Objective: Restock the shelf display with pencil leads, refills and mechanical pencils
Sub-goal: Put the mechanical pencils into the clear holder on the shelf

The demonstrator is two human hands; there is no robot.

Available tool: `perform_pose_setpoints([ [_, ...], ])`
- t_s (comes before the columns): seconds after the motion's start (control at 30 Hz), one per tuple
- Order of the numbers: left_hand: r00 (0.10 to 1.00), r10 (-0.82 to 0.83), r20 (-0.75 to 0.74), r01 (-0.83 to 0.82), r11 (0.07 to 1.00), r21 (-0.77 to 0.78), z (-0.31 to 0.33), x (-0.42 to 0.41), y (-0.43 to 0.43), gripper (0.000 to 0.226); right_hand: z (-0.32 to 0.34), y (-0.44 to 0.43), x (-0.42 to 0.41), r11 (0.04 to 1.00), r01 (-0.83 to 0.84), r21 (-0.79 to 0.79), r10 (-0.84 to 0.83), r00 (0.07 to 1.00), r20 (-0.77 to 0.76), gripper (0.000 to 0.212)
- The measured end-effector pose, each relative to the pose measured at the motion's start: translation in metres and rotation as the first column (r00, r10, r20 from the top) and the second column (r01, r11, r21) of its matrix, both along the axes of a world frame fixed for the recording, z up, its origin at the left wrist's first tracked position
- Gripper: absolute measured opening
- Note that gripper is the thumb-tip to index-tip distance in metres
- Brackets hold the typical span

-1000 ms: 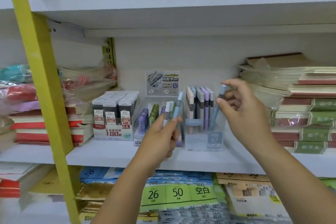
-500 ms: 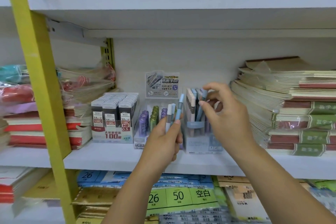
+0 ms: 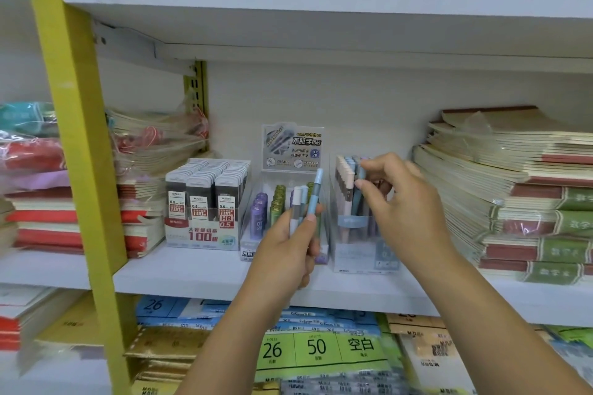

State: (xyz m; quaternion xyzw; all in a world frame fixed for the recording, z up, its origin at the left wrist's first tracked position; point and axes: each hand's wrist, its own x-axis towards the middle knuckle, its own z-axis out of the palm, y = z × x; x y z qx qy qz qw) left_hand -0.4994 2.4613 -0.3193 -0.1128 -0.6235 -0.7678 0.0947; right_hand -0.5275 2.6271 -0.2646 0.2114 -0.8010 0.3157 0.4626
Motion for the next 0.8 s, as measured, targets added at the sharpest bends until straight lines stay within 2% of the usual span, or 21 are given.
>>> perform_pose_setpoints([
  [0.1,1.000,-0.007,-0.004,0.007,1.000,-0.003,0.000,0.001,-0.001,0.021,0.002,0.001,-0.005,0.980,0.173,0.094,-0.162,0.980,-0.116,0.018],
  [0.27,1.000,-0.013,-0.002,0.013,1.000,0.000,0.001,0.002,-0.002,0.022,-0.002,0.003,-0.013,0.943,0.249,0.221,-0.266,0.963,0.050,0.031],
  [0.43,1.000,-0.016,-0.008,0.016,1.000,-0.011,0.004,0.004,-0.002,0.022,-0.003,0.004,-0.019,0.941,0.206,0.268,-0.257,0.952,0.169,0.037],
  [0.53,0.999,-0.038,-0.016,0.037,0.999,-0.015,0.007,0.007,-0.001,0.022,-0.003,0.003,-0.014,0.976,0.137,0.171,-0.167,0.970,0.174,0.040],
  [0.63,0.994,-0.094,-0.053,0.091,0.995,-0.048,0.012,0.011,-0.001,0.023,0.003,0.003,0.001,0.995,0.077,0.058,-0.075,0.997,-0.031,0.034],
  [0.67,0.990,-0.121,-0.071,0.115,0.991,-0.073,0.014,0.013,0.000,0.024,0.005,0.001,0.007,0.999,0.025,0.031,-0.023,0.998,-0.056,0.030],
  [0.73,0.979,-0.181,-0.097,0.169,0.977,-0.127,0.017,0.017,0.002,0.024,0.009,-0.003,0.019,0.981,-0.174,-0.090,0.180,0.982,0.064,0.028],
  [0.8,0.970,-0.227,-0.091,0.211,0.966,-0.151,0.018,0.021,0.005,0.023,0.014,-0.006,0.029,0.876,-0.379,-0.298,0.452,0.860,0.237,0.026],
])
